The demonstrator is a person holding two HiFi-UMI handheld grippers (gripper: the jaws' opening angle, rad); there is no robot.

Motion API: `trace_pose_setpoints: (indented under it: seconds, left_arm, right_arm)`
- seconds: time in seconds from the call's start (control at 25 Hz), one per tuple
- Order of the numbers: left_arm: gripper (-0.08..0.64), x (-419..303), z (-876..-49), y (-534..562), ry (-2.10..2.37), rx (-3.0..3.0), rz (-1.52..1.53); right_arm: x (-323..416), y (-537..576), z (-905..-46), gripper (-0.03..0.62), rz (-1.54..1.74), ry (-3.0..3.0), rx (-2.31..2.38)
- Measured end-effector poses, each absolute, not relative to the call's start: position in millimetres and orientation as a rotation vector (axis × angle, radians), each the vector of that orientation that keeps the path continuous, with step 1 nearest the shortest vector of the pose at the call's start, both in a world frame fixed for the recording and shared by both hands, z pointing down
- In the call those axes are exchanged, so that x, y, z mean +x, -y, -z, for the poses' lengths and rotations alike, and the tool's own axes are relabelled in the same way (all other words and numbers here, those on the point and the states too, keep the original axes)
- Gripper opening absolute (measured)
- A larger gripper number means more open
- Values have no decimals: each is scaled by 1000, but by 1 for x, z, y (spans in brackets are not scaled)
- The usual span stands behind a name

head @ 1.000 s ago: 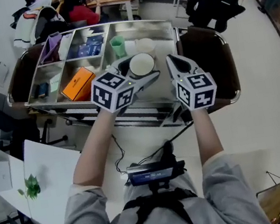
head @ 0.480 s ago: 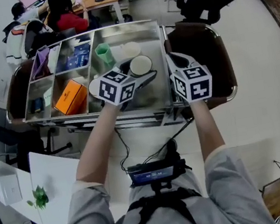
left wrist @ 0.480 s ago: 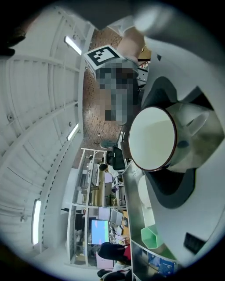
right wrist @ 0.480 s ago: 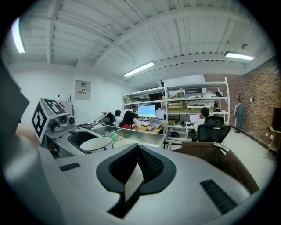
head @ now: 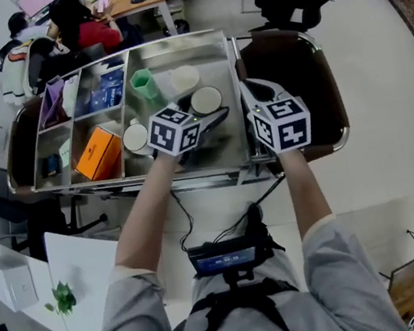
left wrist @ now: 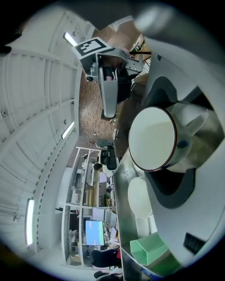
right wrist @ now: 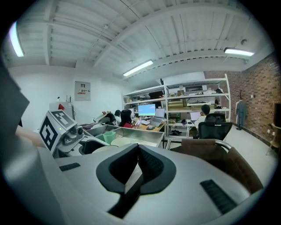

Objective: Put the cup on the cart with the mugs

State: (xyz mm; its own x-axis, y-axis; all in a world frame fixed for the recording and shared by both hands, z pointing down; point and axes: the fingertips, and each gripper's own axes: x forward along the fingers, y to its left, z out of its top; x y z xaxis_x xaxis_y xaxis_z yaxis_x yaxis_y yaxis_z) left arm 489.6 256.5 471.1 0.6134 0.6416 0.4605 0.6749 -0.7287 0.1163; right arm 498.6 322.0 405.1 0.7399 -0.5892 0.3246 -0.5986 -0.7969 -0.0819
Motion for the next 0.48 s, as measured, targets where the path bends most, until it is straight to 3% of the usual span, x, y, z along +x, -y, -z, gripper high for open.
trace_pose_setpoints:
  seconds: [0.48]
  left_arm:
    - [399,499,-490,-270,1156,-2738,766]
  right_arm:
    - [501,-330,-411,2,-550,991,2921]
